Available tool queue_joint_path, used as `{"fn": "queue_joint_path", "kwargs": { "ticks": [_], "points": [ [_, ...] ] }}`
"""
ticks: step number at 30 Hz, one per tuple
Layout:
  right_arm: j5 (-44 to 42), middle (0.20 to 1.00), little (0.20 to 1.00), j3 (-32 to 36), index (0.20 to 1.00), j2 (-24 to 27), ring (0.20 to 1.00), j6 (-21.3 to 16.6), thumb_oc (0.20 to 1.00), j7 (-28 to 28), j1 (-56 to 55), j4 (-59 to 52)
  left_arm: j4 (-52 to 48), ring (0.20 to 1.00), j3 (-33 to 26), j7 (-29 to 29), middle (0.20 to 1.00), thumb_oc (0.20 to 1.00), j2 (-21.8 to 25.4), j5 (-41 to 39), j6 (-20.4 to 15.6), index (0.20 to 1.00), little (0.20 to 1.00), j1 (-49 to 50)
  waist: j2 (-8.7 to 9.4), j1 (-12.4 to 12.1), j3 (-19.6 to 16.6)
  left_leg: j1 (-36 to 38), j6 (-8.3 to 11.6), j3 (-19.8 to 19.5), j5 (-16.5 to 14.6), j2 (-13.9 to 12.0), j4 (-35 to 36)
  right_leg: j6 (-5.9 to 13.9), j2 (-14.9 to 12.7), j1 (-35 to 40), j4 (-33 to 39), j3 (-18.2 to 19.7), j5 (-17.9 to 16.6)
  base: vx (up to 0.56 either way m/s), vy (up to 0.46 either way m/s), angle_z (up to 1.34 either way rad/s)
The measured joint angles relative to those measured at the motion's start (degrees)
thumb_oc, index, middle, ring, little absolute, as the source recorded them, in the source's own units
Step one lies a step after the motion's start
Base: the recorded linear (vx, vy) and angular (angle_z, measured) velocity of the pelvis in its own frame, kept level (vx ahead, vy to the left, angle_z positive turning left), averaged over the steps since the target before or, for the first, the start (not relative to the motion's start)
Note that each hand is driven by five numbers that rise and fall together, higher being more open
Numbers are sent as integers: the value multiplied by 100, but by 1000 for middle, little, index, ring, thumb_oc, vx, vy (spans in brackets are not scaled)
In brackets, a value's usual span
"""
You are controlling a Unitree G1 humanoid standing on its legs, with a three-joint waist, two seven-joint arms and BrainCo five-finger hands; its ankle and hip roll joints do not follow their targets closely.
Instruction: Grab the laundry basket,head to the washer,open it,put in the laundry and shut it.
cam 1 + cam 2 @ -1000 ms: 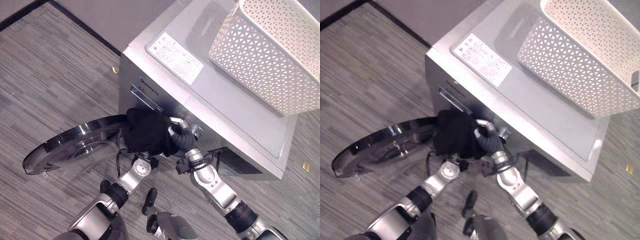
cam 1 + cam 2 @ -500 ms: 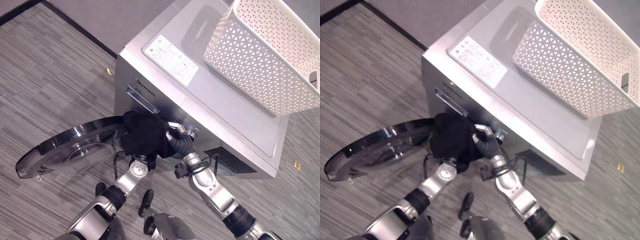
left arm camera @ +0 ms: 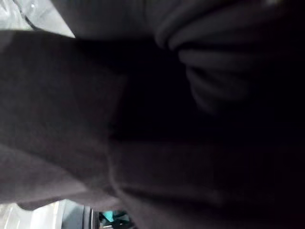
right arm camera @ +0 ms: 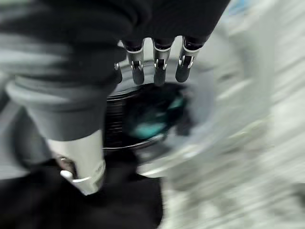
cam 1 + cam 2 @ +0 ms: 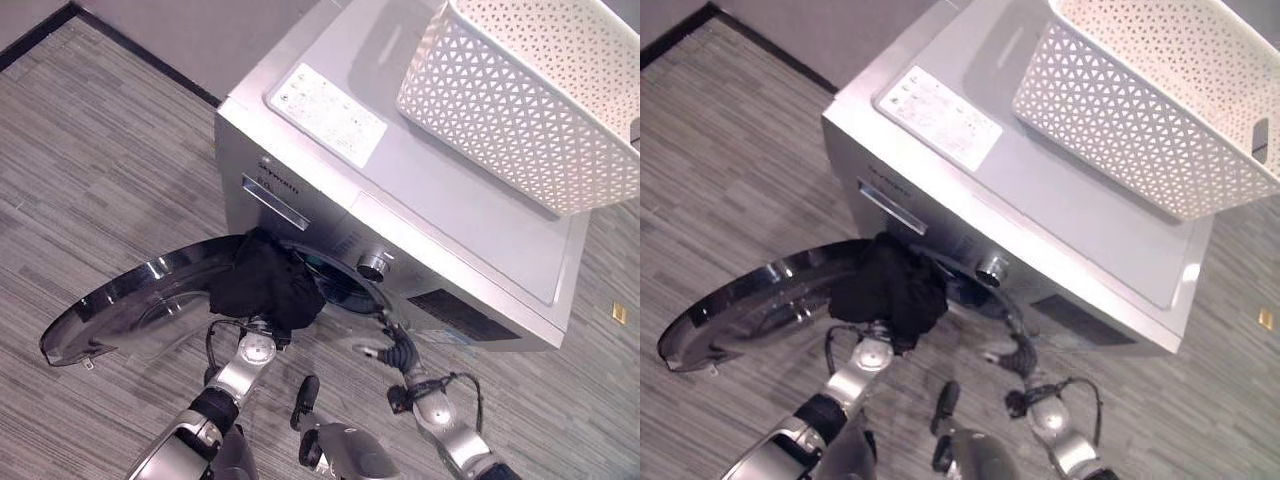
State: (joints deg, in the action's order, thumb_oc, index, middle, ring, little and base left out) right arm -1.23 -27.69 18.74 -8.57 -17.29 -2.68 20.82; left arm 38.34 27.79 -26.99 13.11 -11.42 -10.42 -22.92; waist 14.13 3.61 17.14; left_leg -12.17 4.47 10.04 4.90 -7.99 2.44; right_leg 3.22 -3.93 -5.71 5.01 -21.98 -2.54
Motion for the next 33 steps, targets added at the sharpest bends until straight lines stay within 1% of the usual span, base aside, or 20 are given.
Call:
{"fn": "queue_joint_path", "kwargs": {
  "ticks": [5,6,12,16,19,23,27,28,29,30,33],
  "points": [
    [344,1000,1000,2,1000,-23,1000,69,1000,-33,-134,862,102,200,-4,43,200,200,1,-6,-145,200,200,21,-127,33,89,2,0,1,0,0,0,0,-1,0,0,1,0,-6,0,0],
    [434,1000,1000,3,1000,-95,1000,94,1000,-44,-105,1244,100,200,7,70,200,200,-8,-105,-192,200,200,64,-183,28,123,0,1,-1,1,0,-1,0,0,1,0,1,0,0,0,0],
    [629,1000,1000,-64,1000,-268,1000,279,1000,-148,42,1912,99,200,58,238,200,200,-90,-456,-241,200,200,214,-330,30,228,-71,1,-3,0,-1,-7,2,2,-65,0,2,1,-44,8,0],
    [662,1000,1000,-160,1000,-425,1000,375,1000,-199,345,2145,145,200,62,488,200,200,-265,-894,-287,200,200,403,-353,27,277,-215,2,13,2,-4,-14,-5,7,-223,-1,25,-5,-50,9,-2],
    [658,1000,1000,-180,1000,-534,1000,468,1000,-271,704,2302,288,200,51,643,200,200,-405,-1413,-346,200,200,408,-377,-7,514,-237,2,13,2,-2,-14,-5,4,-243,-1,49,-5,-48,-4,0],
    [656,1000,1000,-374,1000,-604,1000,499,1000,-395,1062,2415,393,200,26,751,200,200,-493,-1979,-359,200,200,355,-418,-33,723,-340,2,0,4,-2,-32,-17,5,-331,-2,43,-13,-45,6,1],
    [682,1000,1000,-551,1000,-717,1000,546,1000,-498,1295,2716,551,200,37,763,200,200,-495,-2141,-365,200,200,269,-535,-158,810,-372,1,-30,4,10,-33,-18,-5,-332,-3,-37,-12,-43,-1,6],
    [782,1000,1000,-561,1000,-771,1000,565,1000,-520,1393,2958,551,200,49,767,200,200,-500,-2142,-367,200,200,256,-564,-183,828,-387,1,-38,4,14,-45,-18,-7,-332,-3,-48,-12,-35,-7,9],
    [905,1000,1000,-739,1000,-883,1000,670,1000,-542,1643,3508,584,200,62,805,200,200,-522,-2143,-366,200,200,150,-610,-238,859,-390,1,-54,4,20,-42,-18,-10,-332,-3,-58,-12,-26,-7,7],
    [936,1000,1000,-806,1000,-908,1000,739,1000,-513,1681,3629,586,200,59,806,200,200,-530,-2144,-367,200,200,93,-642,-290,879,-392,1,-61,4,24,-43,-19,-14,-332,-4,-64,-12,-63,-2,4],
    [1035,1000,1000,-838,1000,-1004,1000,730,1000,-515,1775,3796,606,200,61,801,200,200,-514,-2195,-367,200,200,-39,-674,-306,899,-411,-1,-88,5,35,-86,-23,-33,-358,-90,-74,23,-77,-3,4]
  ]
}}
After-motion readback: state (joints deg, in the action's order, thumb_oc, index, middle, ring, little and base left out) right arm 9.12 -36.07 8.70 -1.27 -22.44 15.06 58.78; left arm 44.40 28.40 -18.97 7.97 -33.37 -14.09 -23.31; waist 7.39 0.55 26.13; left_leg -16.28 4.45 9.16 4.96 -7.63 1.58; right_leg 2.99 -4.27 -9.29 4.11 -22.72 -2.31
